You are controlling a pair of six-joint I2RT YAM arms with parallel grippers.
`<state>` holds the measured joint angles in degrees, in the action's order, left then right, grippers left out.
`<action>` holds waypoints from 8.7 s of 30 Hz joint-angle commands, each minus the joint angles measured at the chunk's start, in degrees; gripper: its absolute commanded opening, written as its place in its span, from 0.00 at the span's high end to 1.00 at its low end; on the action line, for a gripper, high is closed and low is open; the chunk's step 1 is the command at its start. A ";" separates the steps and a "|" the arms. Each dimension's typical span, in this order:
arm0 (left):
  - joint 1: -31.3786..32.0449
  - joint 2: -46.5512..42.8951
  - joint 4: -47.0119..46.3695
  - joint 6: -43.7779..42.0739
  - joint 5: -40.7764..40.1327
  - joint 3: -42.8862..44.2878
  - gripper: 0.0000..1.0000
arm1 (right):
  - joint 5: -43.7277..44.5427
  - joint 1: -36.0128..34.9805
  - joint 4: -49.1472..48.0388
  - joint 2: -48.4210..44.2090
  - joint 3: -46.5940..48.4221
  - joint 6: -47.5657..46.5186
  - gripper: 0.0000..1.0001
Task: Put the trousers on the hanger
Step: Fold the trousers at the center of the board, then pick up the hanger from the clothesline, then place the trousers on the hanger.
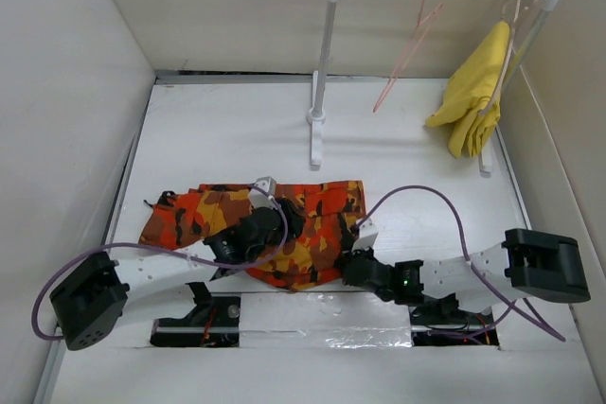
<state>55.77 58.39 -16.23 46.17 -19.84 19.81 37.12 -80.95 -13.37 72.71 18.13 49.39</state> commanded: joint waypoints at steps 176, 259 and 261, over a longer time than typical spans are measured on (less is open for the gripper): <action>5.93 48.57 -16.72 -14.80 -0.64 46.64 0.87 | -42.05 49.75 8.70 -42.12 -9.08 -28.12 1.00; 3.30 6.91 -7.33 -6.89 -15.94 3.21 1.00 | -19.63 54.40 17.23 -42.21 0.06 -30.14 1.00; 3.29 6.74 -6.98 -7.41 -15.50 3.74 1.00 | -20.07 54.93 16.88 -42.03 -0.11 -30.14 1.00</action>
<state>59.64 66.46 -26.26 42.46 -33.45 21.78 15.64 -26.96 8.88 30.79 15.84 19.84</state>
